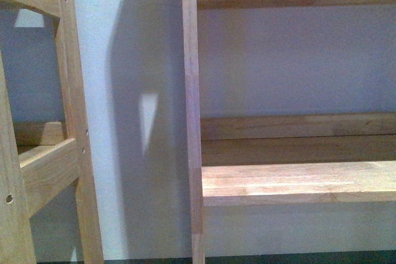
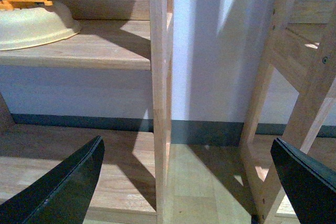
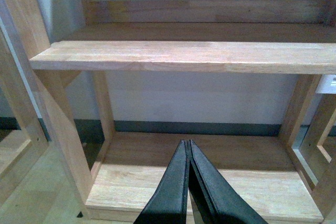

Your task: Put away toys

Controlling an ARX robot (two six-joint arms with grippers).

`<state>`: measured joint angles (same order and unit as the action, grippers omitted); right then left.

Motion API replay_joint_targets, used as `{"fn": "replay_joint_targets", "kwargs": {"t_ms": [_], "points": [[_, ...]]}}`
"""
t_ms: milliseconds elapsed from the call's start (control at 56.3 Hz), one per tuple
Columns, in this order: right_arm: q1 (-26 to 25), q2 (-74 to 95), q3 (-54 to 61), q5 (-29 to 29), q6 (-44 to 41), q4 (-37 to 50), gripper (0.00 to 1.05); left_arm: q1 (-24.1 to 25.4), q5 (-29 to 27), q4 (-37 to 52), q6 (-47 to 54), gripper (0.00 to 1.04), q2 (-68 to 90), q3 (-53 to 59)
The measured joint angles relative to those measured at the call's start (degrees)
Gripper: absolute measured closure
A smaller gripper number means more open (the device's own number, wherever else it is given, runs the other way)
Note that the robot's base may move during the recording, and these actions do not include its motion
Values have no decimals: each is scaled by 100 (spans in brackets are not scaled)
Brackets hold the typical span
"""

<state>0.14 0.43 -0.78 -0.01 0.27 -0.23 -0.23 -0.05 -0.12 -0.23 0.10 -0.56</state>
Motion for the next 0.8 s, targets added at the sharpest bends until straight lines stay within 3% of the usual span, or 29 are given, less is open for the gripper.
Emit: {"fn": "replay_joint_targets", "kwargs": {"t_ms": [604, 799], "points": [[0, -2, 0, 0, -9, 0, 8, 0, 2, 0, 0, 6, 0, 0], [0, -2, 0, 0, -9, 0, 6, 0, 2, 0, 0, 6, 0, 0]]}}
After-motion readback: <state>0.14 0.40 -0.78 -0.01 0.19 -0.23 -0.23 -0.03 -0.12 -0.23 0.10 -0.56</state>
